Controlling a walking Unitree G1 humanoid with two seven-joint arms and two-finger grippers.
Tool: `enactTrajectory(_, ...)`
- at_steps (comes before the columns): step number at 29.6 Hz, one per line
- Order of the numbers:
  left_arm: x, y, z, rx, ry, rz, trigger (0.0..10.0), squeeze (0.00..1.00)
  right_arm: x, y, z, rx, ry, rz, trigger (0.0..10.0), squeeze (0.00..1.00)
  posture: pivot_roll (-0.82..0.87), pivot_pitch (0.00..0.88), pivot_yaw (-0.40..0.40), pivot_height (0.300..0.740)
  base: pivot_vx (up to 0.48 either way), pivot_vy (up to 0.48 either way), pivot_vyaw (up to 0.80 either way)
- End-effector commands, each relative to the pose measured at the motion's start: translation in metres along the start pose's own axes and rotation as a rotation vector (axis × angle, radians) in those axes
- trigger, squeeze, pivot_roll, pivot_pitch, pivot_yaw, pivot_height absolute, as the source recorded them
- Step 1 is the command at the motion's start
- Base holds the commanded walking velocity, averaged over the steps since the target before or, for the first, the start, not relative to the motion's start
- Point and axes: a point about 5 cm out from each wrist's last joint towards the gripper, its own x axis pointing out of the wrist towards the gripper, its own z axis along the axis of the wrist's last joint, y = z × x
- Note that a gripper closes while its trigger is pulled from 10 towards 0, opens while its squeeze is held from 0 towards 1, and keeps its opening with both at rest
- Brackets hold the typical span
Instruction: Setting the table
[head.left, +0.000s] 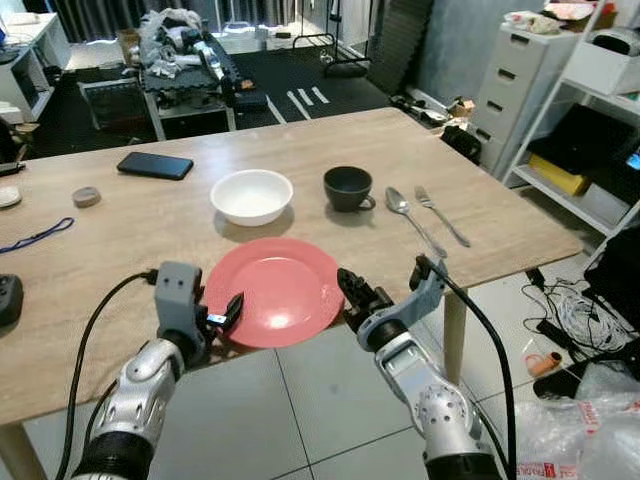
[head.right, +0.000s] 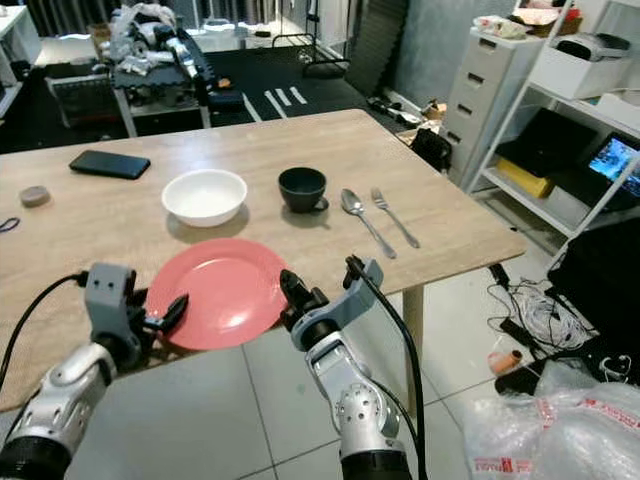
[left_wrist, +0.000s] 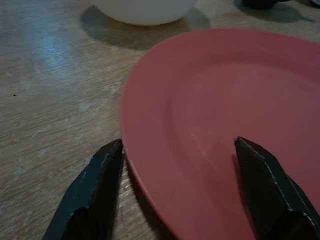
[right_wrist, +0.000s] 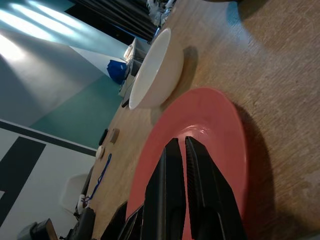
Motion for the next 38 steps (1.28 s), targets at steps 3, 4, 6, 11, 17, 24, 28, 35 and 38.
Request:
enactTrajectory(3, -0.04, 0.0, -0.091, 0.015, 0.441, 0.052, 10.0, 0.0, 0.008, 0.012, -0.018, 0.085, 0.031, 0.008, 10.0, 0.0, 0.1, 0.267, 0.047, 0.74, 0.0, 0.0, 0.0)
enactTrajectory(4, -0.04, 0.002, -0.085, 0.051, 0.422, 0.051, 10.0, 0.0, 0.008, 0.011, -0.018, 0.085, 0.029, 0.004, 10.0, 0.0, 0.1, 0.259, 0.047, 0.74, 0.0, 0.0, 0.0)
enactTrajectory(6, -0.039, 0.004, -0.076, 0.095, 0.377, 0.048, 10.0, 0.0, 0.008, 0.011, -0.017, 0.085, 0.023, 0.007, 10.0, 0.0, 0.1, 0.255, 0.047, 0.74, 0.0, 0.0, 0.0)
enactTrajectory(11, -0.031, 0.013, -0.021, 0.32, 0.13, 0.109, 10.0, 0.0, 0.008, 0.015, -0.013, 0.089, 0.008, 0.043, 10.0, 0.0, 0.1, 0.247, 0.046, 0.74, 0.0, 0.0, 0.0)
enactTrajectory(17, -0.031, 0.018, 0.032, 0.401, -0.073, 0.186, 10.0, 0.0, 0.008, 0.02, -0.01, 0.09, -0.002, 0.088, 10.0, 0.0, 0.11, 0.236, 0.041, 0.74, 0.0, 0.0, 0.0)
enactTrajectory(24, -0.024, 0.003, 0.065, 0.315, -0.188, 0.07, 10.0, 0.0, 0.008, 0.022, -0.011, 0.082, 0.0, 0.102, 10.0, 0.0, 0.1, 0.222, 0.045, 0.74, 0.0, 0.0, 0.0)
enactTrajectory(28, -0.023, -0.002, 0.071, 0.309, -0.205, 0.042, 10.0, 0.0, 0.008, 0.021, -0.011, 0.08, -0.001, 0.101, 10.0, 0.0, 0.1, 0.22, 0.046, 0.74, 0.0, 0.0, 0.0)
enactTrajectory(35, -0.035, -0.03, 0.089, 0.316, -0.211, -0.208, 10.0, 0.0, 0.004, 0.018, -0.01, 0.056, -0.013, 0.096, 10.0, 0.0, 0.11, 0.207, 0.05, 0.74, 0.0, 0.0, 0.0)
enactTrajectory(38, -0.045, -0.032, 0.088, 0.356, -0.188, -0.275, 10.0, 0.0, 0.002, 0.018, -0.007, 0.022, -0.023, 0.102, 10.0, 0.0, 0.12, 0.203, 0.05, 0.74, 0.0, 0.0, 0.0)
